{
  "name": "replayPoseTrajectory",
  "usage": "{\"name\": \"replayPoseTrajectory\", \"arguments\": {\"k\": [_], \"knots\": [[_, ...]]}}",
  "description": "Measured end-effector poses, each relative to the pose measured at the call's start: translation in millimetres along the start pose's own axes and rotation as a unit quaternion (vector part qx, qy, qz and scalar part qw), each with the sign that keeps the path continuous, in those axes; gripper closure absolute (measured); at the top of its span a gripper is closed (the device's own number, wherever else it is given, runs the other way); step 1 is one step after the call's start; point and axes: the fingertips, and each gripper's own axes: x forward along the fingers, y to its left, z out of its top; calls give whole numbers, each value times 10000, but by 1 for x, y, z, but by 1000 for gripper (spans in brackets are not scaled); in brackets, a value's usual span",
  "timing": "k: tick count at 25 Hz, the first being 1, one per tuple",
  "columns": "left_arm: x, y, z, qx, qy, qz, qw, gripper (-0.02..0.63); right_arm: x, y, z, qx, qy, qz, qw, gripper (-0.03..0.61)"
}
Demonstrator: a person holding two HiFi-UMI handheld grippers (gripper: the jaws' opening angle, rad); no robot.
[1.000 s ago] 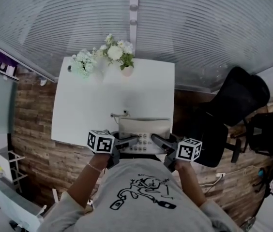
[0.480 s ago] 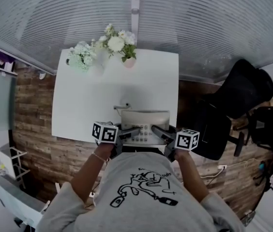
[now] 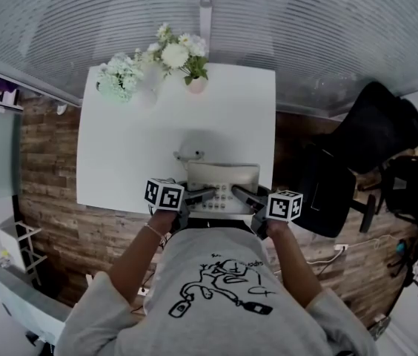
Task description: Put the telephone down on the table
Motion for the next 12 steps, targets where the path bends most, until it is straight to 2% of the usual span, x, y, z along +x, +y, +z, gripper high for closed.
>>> {"name": "replayPoseTrajectory", "arguments": {"k": [12], "knots": [[16, 30, -5, -101, 95, 120, 9998, 376, 17, -30, -7, 52, 233, -142, 9996, 279]]}}
